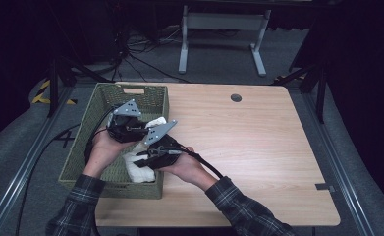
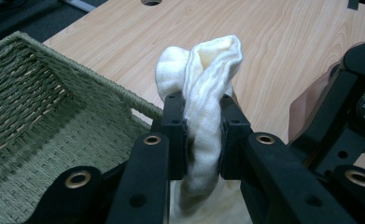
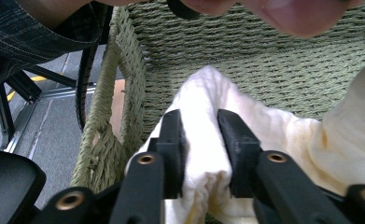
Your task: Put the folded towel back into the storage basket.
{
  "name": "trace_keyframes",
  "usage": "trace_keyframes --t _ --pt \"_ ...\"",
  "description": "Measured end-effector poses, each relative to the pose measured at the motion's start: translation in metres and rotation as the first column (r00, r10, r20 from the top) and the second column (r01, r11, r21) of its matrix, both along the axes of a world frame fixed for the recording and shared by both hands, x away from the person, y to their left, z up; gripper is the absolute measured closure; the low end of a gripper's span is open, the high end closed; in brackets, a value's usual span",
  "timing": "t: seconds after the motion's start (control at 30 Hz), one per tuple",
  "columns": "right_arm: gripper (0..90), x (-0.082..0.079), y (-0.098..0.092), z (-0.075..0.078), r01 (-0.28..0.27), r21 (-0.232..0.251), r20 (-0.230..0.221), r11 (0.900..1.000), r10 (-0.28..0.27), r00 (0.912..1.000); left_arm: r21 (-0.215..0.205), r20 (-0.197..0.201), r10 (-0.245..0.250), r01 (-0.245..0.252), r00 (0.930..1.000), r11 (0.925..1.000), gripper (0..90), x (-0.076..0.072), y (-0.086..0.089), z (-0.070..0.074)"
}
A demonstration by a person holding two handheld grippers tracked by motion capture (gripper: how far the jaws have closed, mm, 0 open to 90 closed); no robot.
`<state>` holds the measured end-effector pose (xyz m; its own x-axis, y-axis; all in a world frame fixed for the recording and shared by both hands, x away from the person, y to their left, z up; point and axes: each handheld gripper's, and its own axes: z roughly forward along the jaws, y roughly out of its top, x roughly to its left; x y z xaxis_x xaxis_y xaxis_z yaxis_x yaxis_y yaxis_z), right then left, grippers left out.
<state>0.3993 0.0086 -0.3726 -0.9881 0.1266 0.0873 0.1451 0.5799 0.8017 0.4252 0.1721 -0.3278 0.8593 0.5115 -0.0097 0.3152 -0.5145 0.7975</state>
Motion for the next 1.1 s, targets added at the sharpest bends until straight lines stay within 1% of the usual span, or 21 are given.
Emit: trace_keyframes --t 0.07,0.1,0.13,0.17,0.23,0.27,0.3,0.37,0.4,0.5,0.57,0.6,0.63,0.7,0.73,0.77,0.8,0.97,1.0,1.07,1.1 --pt "67.1 0.0 0.0 0.0 0.001 -0.004 0.001 1.0 -0.001 1.0 -0.009 -0.006 0.004 -0.004 1.0 1.0 77.1 0.0 0.0 0.0" --pt "62.7 0.001 -0.001 0.001 0.003 -0.01 0.001 1.0 -0.003 1.0 -0.013 -0.008 0.011 -0.011 0.9999 0.9999 77.1 0.001 0.0 -0.001" --pt "62.7 0.001 -0.001 0.001 0.003 -0.01 0.001 1.0 -0.003 1.0 -0.013 -0.008 0.011 -0.011 0.9999 0.9999 77.1 0.001 0.0 -0.001" --pt "57.6 0.002 -0.003 0.002 0.011 -0.012 0.003 1.0 -0.011 0.9999 -0.009 -0.002 0.016 -0.016 0.9999 0.9998 77.1 0.001 0.0 -0.001" --pt "53.8 0.004 -0.006 0.004 0.024 -0.007 0.011 1.0 -0.024 0.9997 -0.013 -0.006 0.016 -0.016 0.9999 0.9998 77.1 0.003 0.001 -0.001" --pt "53.8 0.004 -0.006 0.004 0.024 -0.007 0.011 1.0 -0.024 0.9997 -0.016 -0.005 0.018 -0.018 0.9998 0.9997 77.1 0.004 0.001 -0.001" --pt "52.2 0.005 -0.008 0.006 0.031 -0.003 0.011 1.0 -0.031 0.9995 -0.007 -0.007 0.02 -0.021 0.9998 0.9998 77.1 0.005 0.001 -0.001" --pt "49.1 0.008 -0.014 0.01 0.045 0.007 0.011 0.999 -0.045 0.9989 -0.011 -0.016 0.035 -0.035 0.9993 0.9993 77.1 0.006 0.001 -0.001" --pt "47.9 0.009 -0.017 0.012 0.049 0.01 0.012 0.999 -0.049 0.9987 -0.007 -0.013 0.033 -0.033 0.9994 0.9994 77.1 0.008 0.001 -0.001" --pt "44.8 0.012 -0.029 0.018 0.063 0.016 0.02 0.998 -0.063 0.9978 0.001 -0.022 0.056 -0.056 0.9982 0.9984 77.2 0.011 0.001 0.001" --pt "42.7 0.013 -0.039 0.022 0.072 0.018 0.026 0.997 -0.072 0.9971 0.004 -0.034 0.079 -0.079 0.9963 0.9969 77.1 0.014 0.002 0.001" --pt "41.9 0.013 -0.043 0.024 0.078 0.016 0.033 0.997 -0.078 0.9964 0.013 -0.022 0.085 -0.085 0.9961 0.9963 77.2 0.016 0.003 0.001" --pt "41.2 0.014 -0.048 0.025 0.082 0.016 0.041 0.997 -0.082 0.9958 0.01 -0.038 0.102 -0.101 0.9941 0.9948 77.1 0.017 0.003 0.002" --pt "39.4 0.014 -0.059 0.028 0.087 0.013 0.053 0.996 -0.088 0.9947 0.021 -0.046 0.125 -0.124 0.9911 0.992 77.1 0.022 0.004 0.001" --pt "38.7 0.014 -0.065 0.029 0.092 0.008 0.063 0.996 -0.092 0.9938 0.022 -0.044 0.14 -0.139 0.9892 0.9901 77.1 0.024 0.004 0.001" --pt "38.3 0.013 -0.071 0.029 0.093 0.007 0.068 0.996 -0.093 0.9933 0.021 -0.055 0.151 -0.15 0.987 0.9885 77.1 0.025 0.005 0.001" --pt "37.5 0.013 -0.078 0.029 0.096 0.007 0.076 0.995 -0.096 0.9925 0.024 -0.054 0.161 -0.159 0.9855 0.9869 77.1 0.027 0.005 0.001" --pt "33.9 0.012 -0.111 0.027 0.113 -0.011 0.118 0.993 -0.111 0.9867 0.057 -0.05 0.201 -0.198 0.9784 0.9786 77.1 0.036 0.003 0.0" --pt "32.5 0.012 -0.118 0.026 0.114 -0.015 0.122 0.993 -0.111 0.9863 0.069 -0.046 0.205 -0.201 0.9778 0.9771 77.1 0.038 0.003 0.001" --pt "30.6 0.011 -0.134 0.023 0.122 -0.028 0.132 0.992 -0.118 0.9843 0.068 -0.052 0.218 -0.215 0.9745 0.9743 77.1 0.041 0.002 0.0" --pt "29.6 0.011 -0.141 0.021 0.128 -0.032 0.134 0.991 -0.123 0.9834 0.079 -0.051 0.221 -0.216 0.9741 0.9731 77.1 0.043 0.002 0.0"
